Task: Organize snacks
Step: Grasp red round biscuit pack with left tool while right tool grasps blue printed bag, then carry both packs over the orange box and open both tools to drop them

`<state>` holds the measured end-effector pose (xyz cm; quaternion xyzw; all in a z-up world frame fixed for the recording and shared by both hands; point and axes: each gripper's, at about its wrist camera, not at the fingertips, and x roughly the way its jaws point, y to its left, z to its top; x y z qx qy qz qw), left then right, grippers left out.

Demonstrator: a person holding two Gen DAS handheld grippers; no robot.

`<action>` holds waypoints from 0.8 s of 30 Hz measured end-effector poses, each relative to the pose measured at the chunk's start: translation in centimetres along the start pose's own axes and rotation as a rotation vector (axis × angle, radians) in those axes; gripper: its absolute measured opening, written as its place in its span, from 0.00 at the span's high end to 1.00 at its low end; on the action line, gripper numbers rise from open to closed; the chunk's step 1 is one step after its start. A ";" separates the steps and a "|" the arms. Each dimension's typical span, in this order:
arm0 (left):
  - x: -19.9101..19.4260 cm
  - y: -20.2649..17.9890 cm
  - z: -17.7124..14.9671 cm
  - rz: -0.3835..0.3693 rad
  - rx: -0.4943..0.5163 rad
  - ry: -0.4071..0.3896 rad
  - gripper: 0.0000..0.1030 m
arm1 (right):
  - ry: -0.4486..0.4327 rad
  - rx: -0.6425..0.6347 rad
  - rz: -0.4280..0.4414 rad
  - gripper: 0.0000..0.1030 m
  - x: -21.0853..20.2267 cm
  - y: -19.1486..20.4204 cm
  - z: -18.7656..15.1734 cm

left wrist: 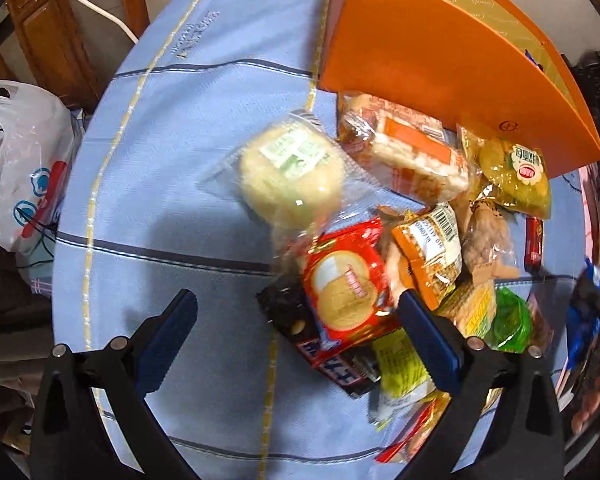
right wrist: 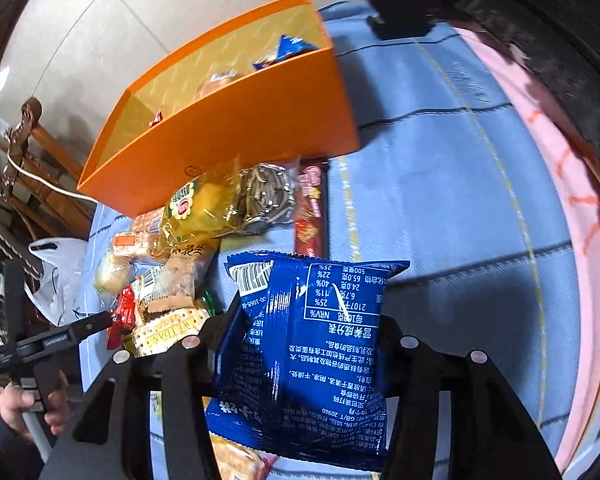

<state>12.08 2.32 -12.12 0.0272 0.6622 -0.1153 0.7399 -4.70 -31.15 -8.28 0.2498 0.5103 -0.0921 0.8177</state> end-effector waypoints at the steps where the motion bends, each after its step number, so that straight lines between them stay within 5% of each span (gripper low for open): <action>1: 0.2 -0.1 0.2 0.000 -0.011 0.007 0.04 | 0.002 -0.001 0.003 0.49 -0.2 -0.4 0.0; 8: 2.9 -0.6 0.9 0.022 -0.081 0.061 0.07 | 0.017 -0.028 0.018 0.49 -0.2 0.9 -0.7; 11: 2.0 -0.9 0.7 -0.092 -0.059 0.048 0.57 | 0.025 -0.046 0.023 0.49 0.0 1.6 -0.7; 13: 1.6 -1.2 0.4 -0.037 -0.022 0.056 0.57 | 0.024 -0.059 0.028 0.49 0.0 2.2 -0.5; 24: -6.2 0.0 -1.0 -0.125 0.014 -0.106 0.57 | -0.039 -0.130 0.064 0.49 -2.0 5.0 1.2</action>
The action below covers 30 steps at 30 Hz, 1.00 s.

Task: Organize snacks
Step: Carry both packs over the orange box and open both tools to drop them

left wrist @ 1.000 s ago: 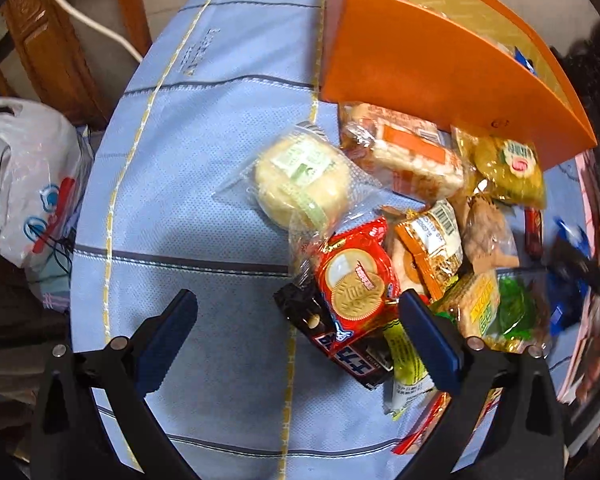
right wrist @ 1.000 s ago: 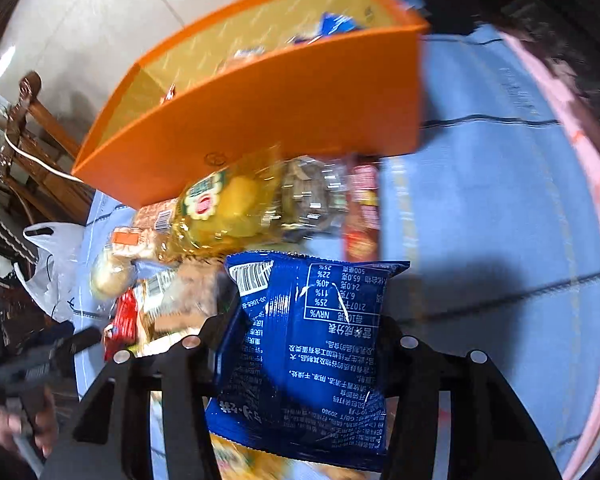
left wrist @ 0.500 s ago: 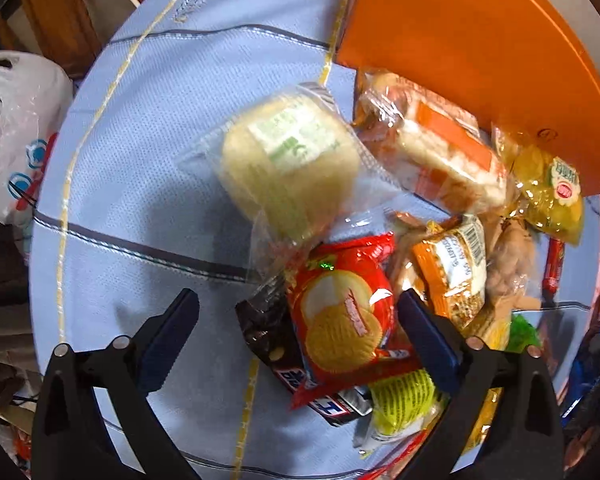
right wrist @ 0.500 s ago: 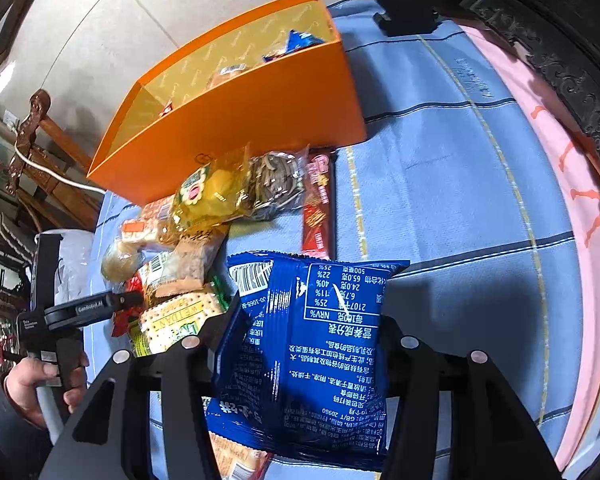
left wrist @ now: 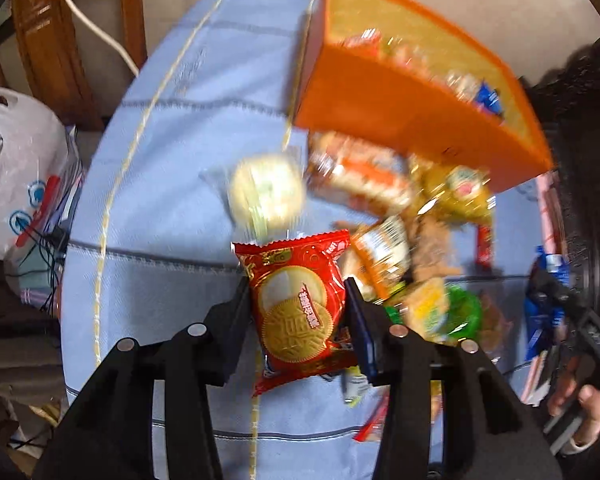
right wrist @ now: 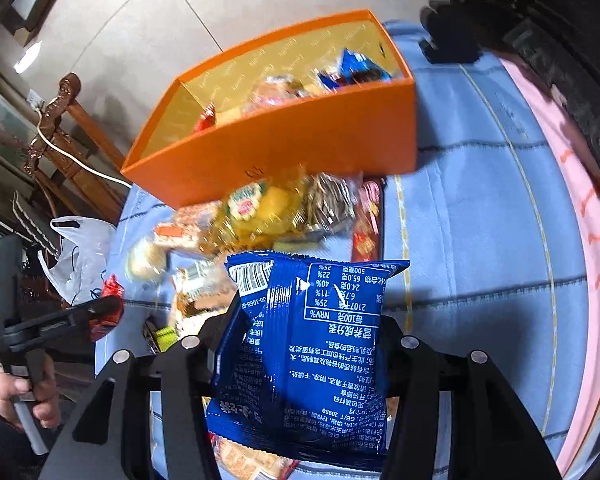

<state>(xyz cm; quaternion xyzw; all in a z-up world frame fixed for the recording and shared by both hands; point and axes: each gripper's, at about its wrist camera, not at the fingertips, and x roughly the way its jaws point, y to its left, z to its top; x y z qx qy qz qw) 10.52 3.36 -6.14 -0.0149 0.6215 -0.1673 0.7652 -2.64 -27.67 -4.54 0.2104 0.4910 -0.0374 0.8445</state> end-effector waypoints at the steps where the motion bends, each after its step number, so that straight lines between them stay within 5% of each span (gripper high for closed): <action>1: -0.6 -0.4 0.3 -0.013 0.006 -0.020 0.57 | -0.009 -0.004 0.004 0.49 -0.2 0.2 0.3; 7: -5.8 -3.4 4.2 -0.070 0.075 -0.163 0.57 | -0.119 -0.054 0.002 0.49 -2.4 1.2 4.5; 12: -6.2 -6.5 10.7 -0.089 0.115 -0.229 0.57 | -0.231 -0.046 0.003 0.49 -3.4 1.3 10.0; 17: -2.5 -9.4 15.7 -0.079 0.142 -0.204 0.57 | -0.287 -0.032 -0.045 0.49 -1.2 1.1 14.7; 26: 5.6 -11.2 19.0 -0.025 0.153 -0.108 0.56 | -0.192 0.013 -0.101 0.45 7.2 -0.1 17.3; 29: 7.9 -11.2 18.8 0.039 0.150 -0.044 0.16 | -0.163 0.053 -0.094 0.29 8.3 -0.7 16.7; 30: 7.7 -11.0 18.4 0.032 0.153 -0.066 0.15 | -0.175 0.063 -0.096 0.28 8.0 -0.9 16.4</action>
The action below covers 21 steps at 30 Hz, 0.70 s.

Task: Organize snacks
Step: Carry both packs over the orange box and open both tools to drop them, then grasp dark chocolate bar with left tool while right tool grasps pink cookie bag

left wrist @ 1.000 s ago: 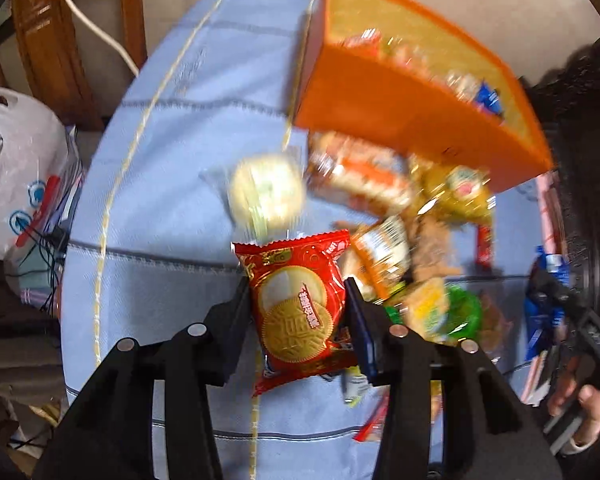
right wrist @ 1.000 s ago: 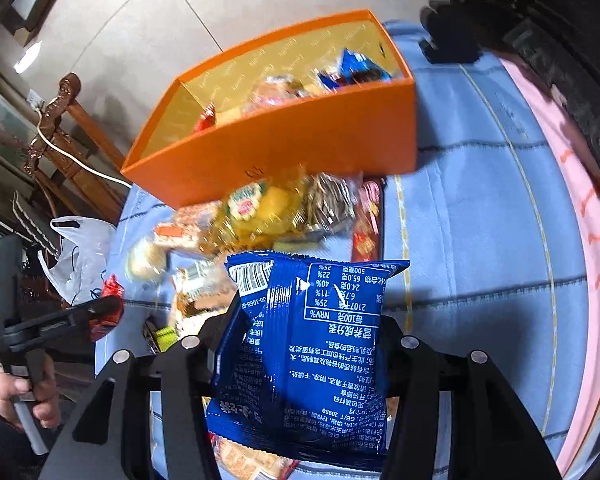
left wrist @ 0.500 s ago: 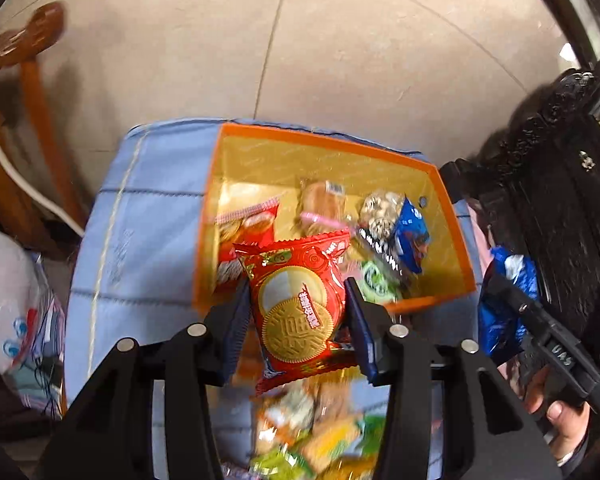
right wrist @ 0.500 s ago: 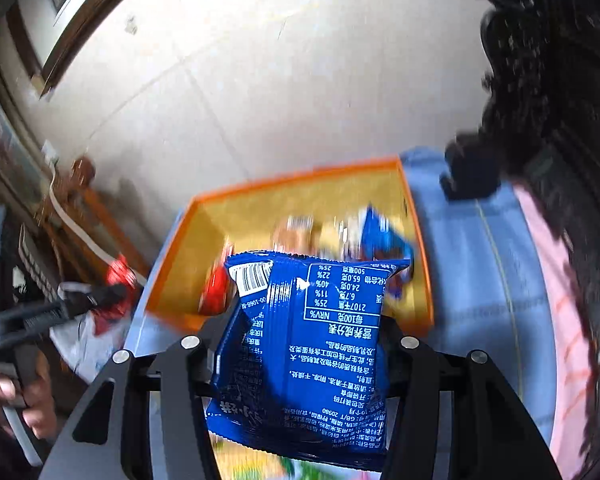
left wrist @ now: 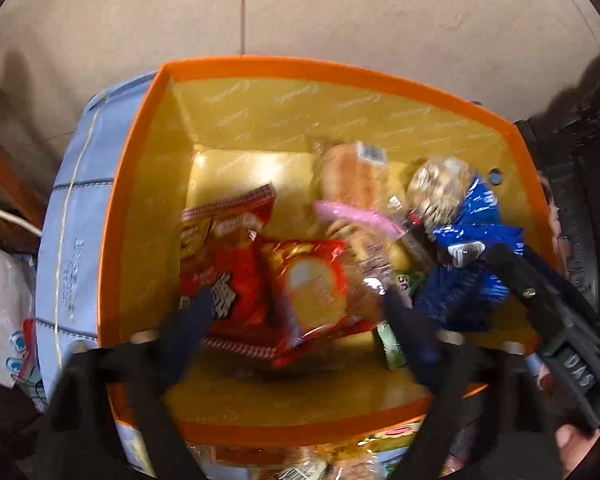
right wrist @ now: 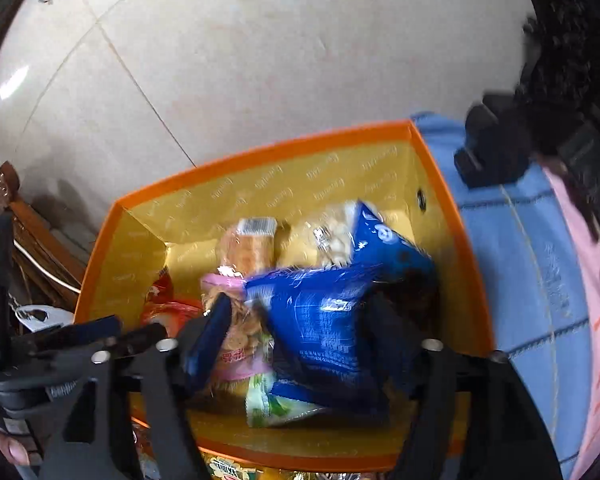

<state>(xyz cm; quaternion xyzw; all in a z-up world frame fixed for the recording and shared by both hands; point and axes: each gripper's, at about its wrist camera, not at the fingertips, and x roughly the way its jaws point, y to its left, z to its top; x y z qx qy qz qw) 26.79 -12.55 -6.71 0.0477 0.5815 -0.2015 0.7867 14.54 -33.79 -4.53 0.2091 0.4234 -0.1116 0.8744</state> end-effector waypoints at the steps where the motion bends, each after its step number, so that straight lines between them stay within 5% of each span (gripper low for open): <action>1: -0.4 0.1 -0.4 -0.011 0.006 -0.021 0.14 | -0.009 0.006 -0.002 0.27 -0.4 -0.2 -0.2; 5: -3.0 1.1 -2.8 0.024 0.037 -0.069 0.07 | -0.076 0.025 0.004 0.22 -4.6 -1.5 -2.2; 7: -4.1 2.0 -3.8 0.035 0.033 -0.075 0.06 | -0.114 0.031 0.004 0.11 -6.7 -2.2 -3.6; 9: -6.0 3.3 -6.1 -0.022 0.051 -0.111 0.04 | -0.127 0.023 -0.014 0.07 -8.8 -3.3 -5.8; 12: -7.8 4.9 -9.5 0.119 0.029 -0.103 0.04 | -0.077 0.038 -0.059 0.07 -10.4 -5.4 -9.4; 15: -8.8 7.1 -12.9 0.064 -0.035 -0.088 0.04 | 0.011 0.069 -0.091 0.07 -10.6 -7.1 -12.6; 21: -7.0 10.2 -18.7 0.093 -0.165 0.062 0.04 | 0.162 0.106 -0.085 0.07 -10.3 -8.1 -18.3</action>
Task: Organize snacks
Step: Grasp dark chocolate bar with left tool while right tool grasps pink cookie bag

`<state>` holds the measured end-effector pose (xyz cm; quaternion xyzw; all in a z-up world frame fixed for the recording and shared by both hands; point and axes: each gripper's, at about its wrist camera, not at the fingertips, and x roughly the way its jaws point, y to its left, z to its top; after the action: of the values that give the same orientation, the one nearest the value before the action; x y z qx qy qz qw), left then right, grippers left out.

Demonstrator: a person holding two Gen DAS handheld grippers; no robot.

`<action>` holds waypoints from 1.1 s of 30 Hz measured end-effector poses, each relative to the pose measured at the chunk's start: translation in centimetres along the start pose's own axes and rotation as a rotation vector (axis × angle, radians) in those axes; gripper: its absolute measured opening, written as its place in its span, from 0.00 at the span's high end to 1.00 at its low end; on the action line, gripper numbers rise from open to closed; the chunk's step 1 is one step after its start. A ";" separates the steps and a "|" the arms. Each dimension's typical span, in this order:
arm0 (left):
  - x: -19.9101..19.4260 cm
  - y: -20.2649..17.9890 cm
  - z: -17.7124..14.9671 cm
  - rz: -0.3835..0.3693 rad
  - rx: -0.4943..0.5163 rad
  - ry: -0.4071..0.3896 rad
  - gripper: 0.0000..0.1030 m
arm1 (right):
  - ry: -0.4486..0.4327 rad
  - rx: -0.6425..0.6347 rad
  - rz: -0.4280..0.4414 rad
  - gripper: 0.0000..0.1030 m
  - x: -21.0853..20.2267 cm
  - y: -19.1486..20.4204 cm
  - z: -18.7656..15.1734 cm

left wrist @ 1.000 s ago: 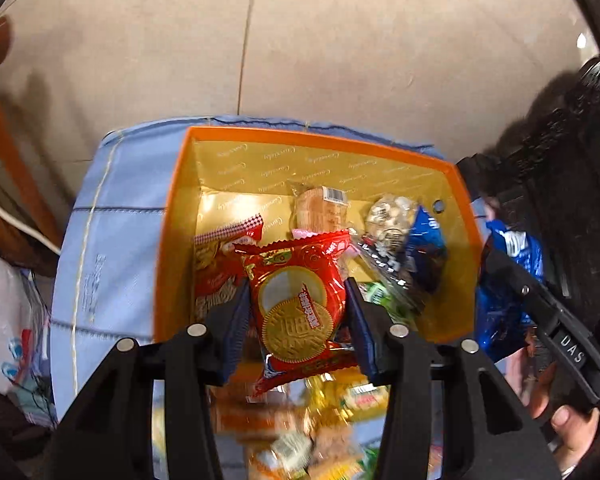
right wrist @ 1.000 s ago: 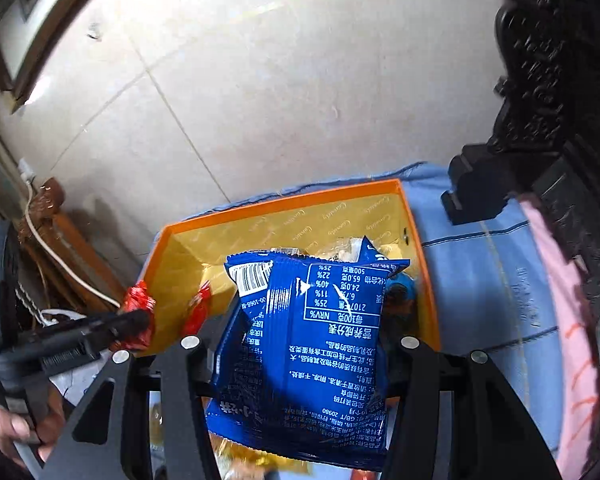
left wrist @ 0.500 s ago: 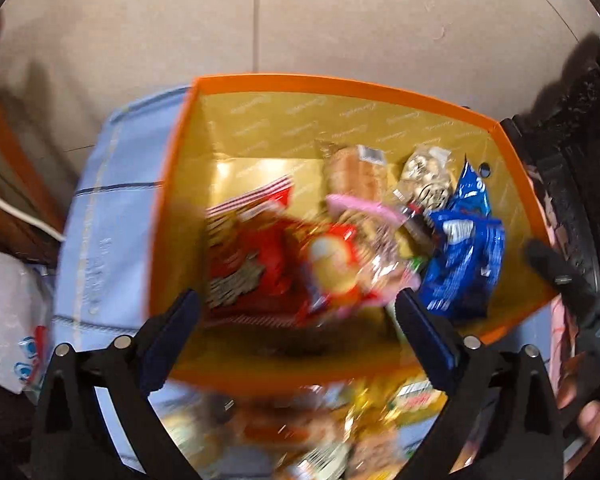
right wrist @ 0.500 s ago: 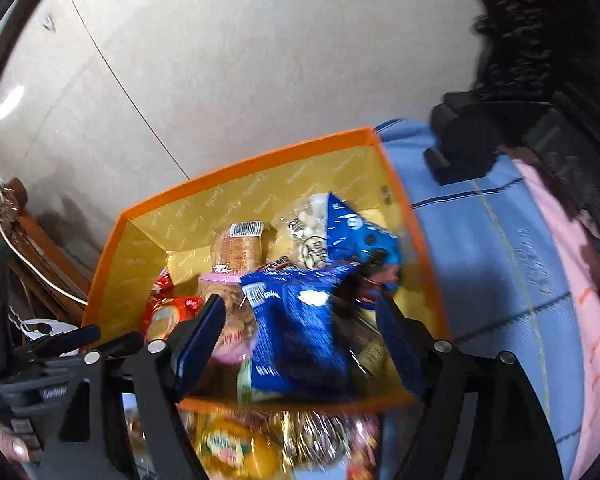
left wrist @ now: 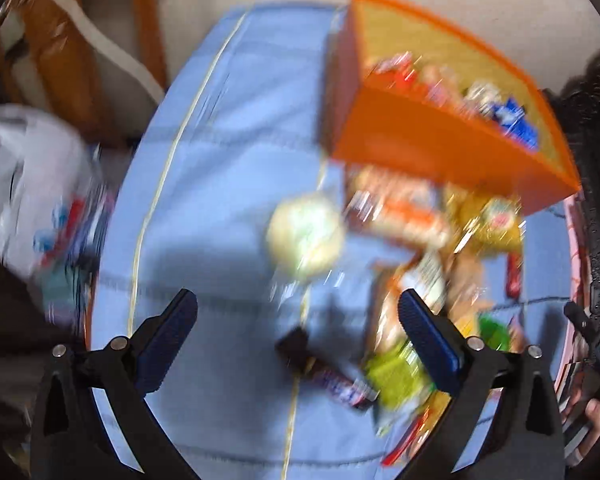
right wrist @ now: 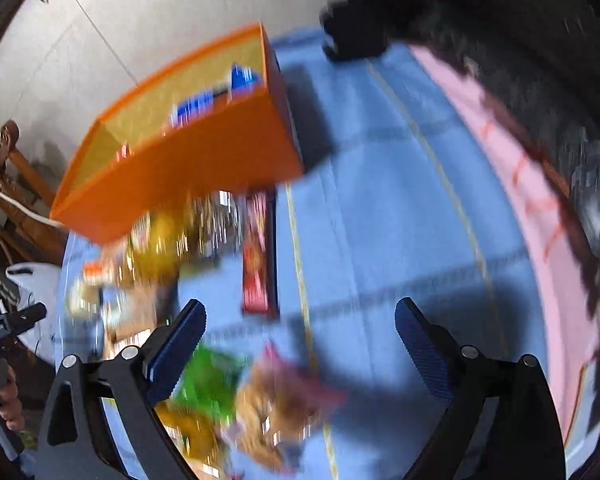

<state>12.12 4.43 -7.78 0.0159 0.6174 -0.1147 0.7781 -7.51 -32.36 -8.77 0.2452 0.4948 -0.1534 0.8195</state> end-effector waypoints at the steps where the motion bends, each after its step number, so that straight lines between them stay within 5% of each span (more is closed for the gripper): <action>1: 0.5 0.2 -0.7 0.000 -0.015 0.020 0.04 | 0.016 -0.005 0.003 0.07 0.2 0.1 -0.7; 9: 3.6 -0.7 -5.3 0.063 -0.052 0.125 0.04 | 0.081 -0.049 0.001 0.07 1.2 1.4 -4.4; 24: 6.4 0.5 -6.6 0.109 -0.131 0.178 0.04 | 0.123 -0.034 -0.001 0.07 1.4 0.2 -6.1; 28: 7.3 0.5 -6.7 0.088 -0.147 0.197 0.04 | 0.202 0.007 0.040 0.07 2.8 0.5 -6.3; 31: 8.7 0.6 -7.1 0.085 -0.128 0.217 0.04 | 0.200 -0.038 -0.017 0.06 3.8 1.7 -6.4; 33: 8.5 0.0 -7.7 0.117 -0.069 0.161 0.04 | 0.204 -0.081 -0.068 0.06 4.6 2.7 -6.5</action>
<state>6.59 4.35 -17.84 0.0340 0.6796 -0.0461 0.7313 -8.76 -26.56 -14.71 0.2090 0.5894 -0.1353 0.7686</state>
